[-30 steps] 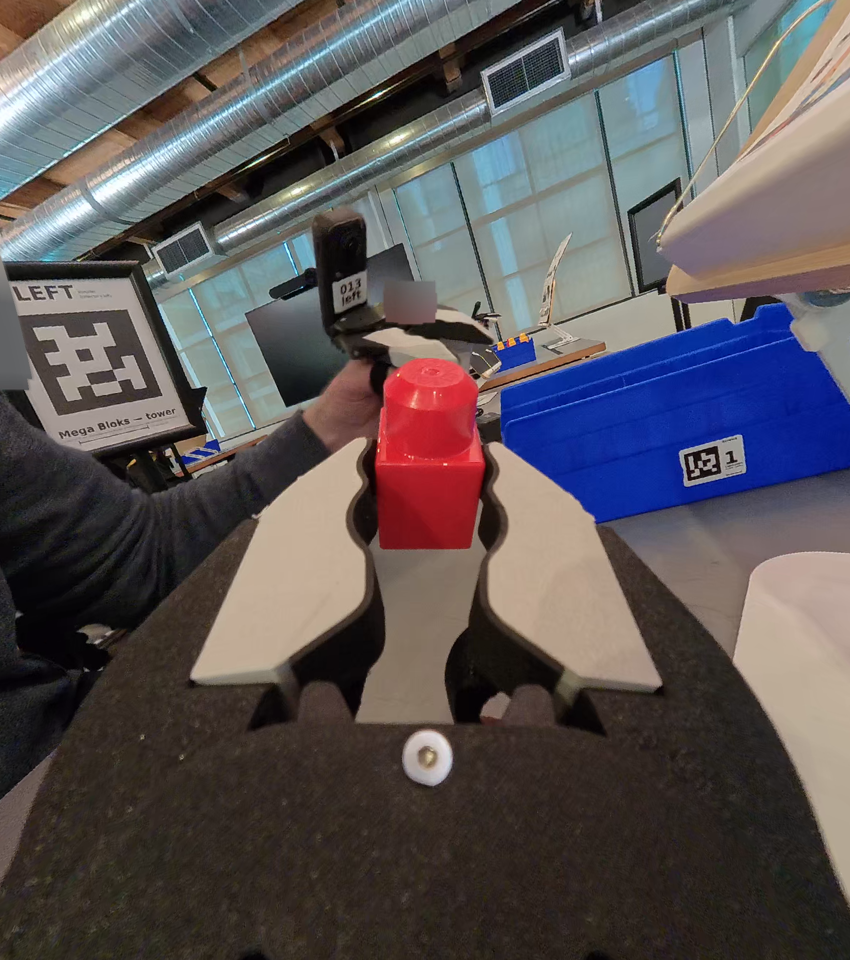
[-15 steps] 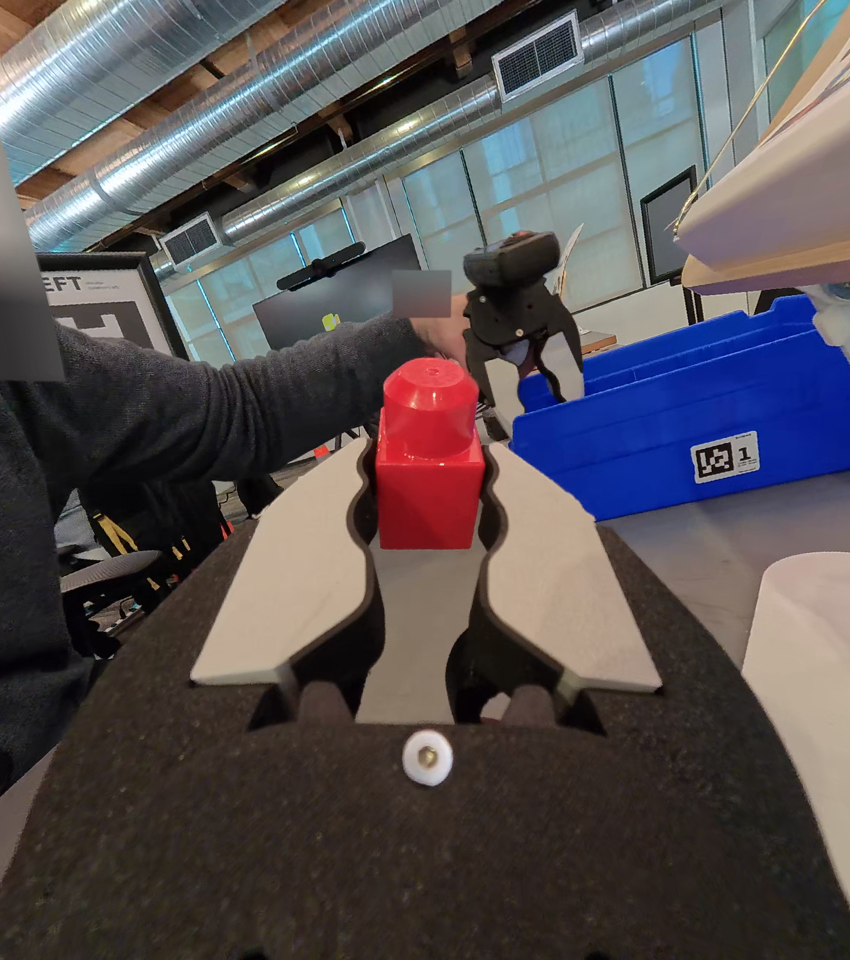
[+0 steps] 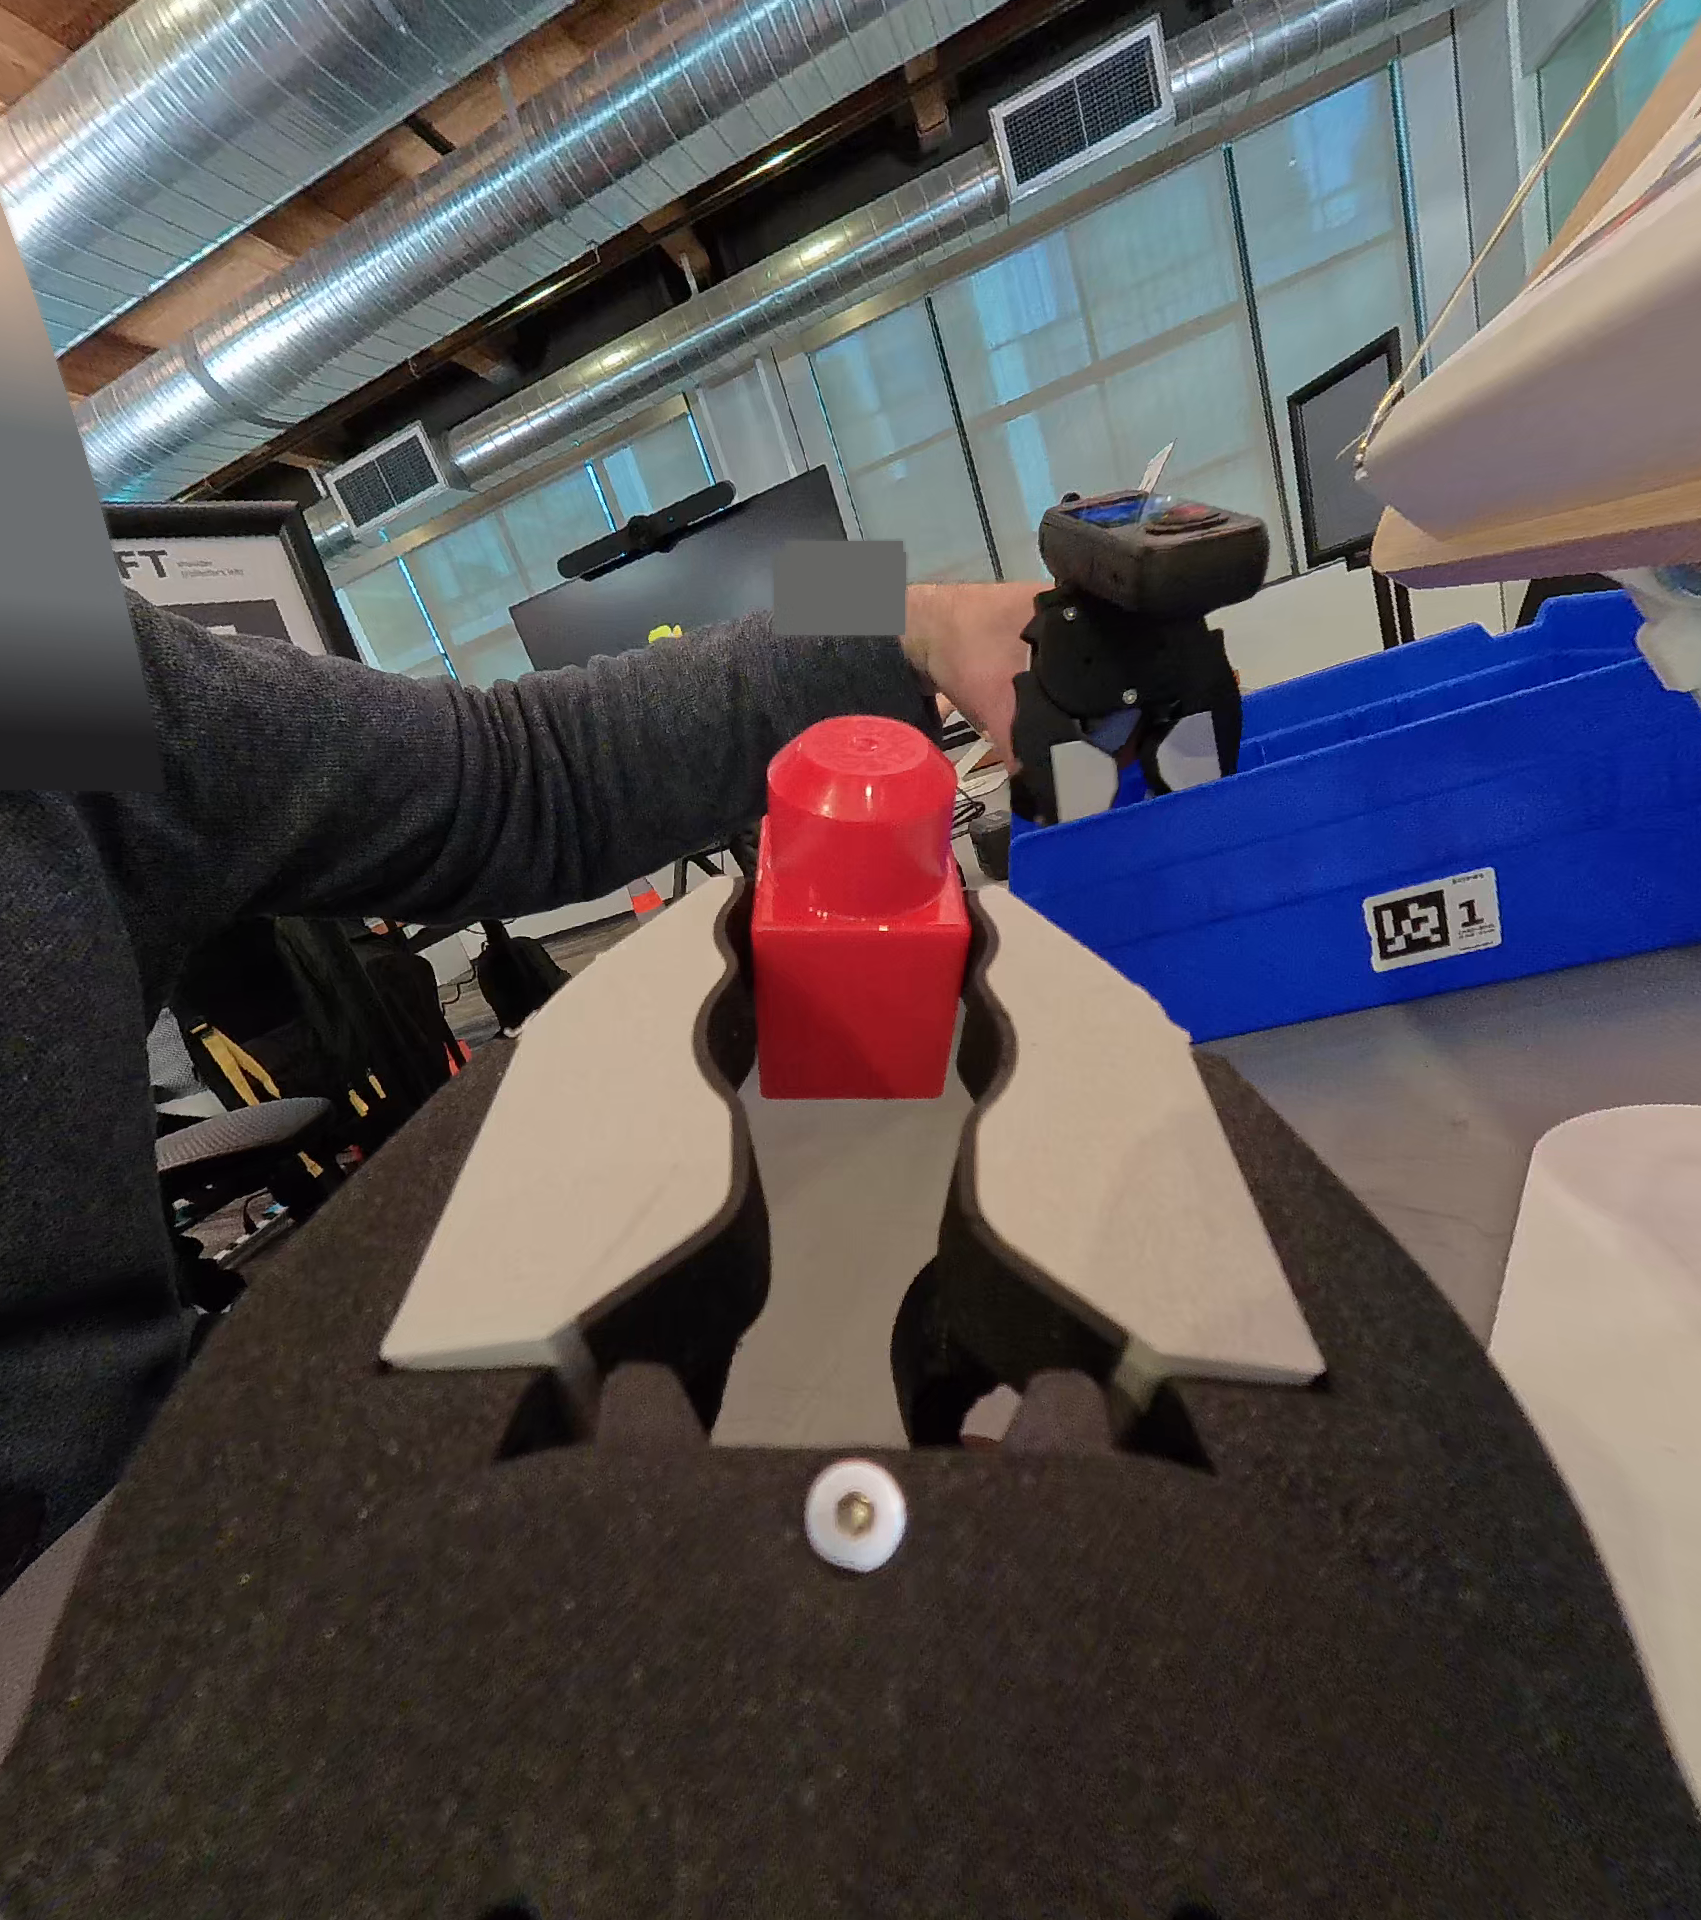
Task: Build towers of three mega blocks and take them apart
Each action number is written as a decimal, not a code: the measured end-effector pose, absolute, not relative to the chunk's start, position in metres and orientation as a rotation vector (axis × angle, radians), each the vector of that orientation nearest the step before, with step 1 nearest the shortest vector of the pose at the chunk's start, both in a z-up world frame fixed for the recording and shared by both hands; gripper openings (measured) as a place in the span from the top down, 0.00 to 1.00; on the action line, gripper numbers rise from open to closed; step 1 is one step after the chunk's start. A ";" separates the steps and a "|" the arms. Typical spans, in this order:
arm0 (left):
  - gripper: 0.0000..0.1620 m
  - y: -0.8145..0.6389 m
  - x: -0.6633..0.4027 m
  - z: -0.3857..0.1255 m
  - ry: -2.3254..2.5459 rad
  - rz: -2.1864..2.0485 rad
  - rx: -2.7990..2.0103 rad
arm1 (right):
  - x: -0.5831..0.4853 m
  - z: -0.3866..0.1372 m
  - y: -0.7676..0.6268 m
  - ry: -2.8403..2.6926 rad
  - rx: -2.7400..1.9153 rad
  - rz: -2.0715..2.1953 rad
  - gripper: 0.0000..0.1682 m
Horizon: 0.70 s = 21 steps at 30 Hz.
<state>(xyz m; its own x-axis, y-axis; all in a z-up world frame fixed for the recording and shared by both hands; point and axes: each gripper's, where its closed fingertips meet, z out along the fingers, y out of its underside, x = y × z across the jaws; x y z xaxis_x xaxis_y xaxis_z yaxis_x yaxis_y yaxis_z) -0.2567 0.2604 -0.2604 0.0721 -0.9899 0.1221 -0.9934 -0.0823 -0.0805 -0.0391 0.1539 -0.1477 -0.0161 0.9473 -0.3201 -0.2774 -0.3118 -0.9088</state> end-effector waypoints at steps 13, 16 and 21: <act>0.75 0.261 -0.275 -0.277 -2.136 0.057 2.252 | -0.040 -0.148 0.153 -0.810 -1.237 1.533 0.79; 0.75 0.275 -0.269 -0.266 -2.126 0.061 2.404 | -0.040 -0.149 0.153 -0.812 -1.239 1.531 0.79; 0.75 0.284 -0.236 -0.197 -2.048 0.496 2.897 | -0.045 -0.154 0.155 -0.825 -1.290 1.503 0.79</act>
